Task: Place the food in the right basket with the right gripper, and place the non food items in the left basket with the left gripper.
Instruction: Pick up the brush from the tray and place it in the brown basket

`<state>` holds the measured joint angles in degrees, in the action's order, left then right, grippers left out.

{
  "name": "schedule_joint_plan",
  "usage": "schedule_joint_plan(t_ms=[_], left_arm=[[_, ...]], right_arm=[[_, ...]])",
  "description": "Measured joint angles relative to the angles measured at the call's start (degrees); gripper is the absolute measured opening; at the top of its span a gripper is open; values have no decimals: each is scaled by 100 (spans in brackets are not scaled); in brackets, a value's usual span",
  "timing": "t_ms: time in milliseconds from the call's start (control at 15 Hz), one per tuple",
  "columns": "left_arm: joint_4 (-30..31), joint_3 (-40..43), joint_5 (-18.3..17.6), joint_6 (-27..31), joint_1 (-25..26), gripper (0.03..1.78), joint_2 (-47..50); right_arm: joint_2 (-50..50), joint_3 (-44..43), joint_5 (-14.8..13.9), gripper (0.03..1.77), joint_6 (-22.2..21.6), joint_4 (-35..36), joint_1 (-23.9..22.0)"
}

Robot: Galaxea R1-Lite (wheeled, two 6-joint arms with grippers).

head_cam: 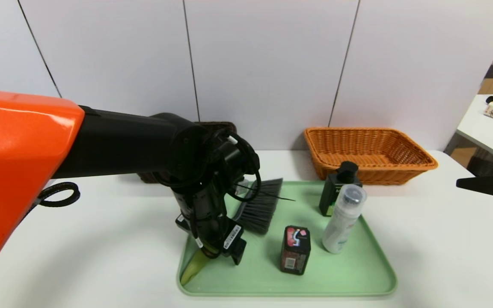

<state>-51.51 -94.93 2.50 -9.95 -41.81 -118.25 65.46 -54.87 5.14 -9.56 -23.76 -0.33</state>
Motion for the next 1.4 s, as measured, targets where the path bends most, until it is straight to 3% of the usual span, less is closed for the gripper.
schedule_joint_plan(t_ms=[867,1400], left_arm=[[11,-118,-79,660,127,169,-105],[13,-113,-190,684,191,169,-206]], right_arm=[[7,41,2,170,-77,17,-52],[22,60,17,170,-77,17,-99]])
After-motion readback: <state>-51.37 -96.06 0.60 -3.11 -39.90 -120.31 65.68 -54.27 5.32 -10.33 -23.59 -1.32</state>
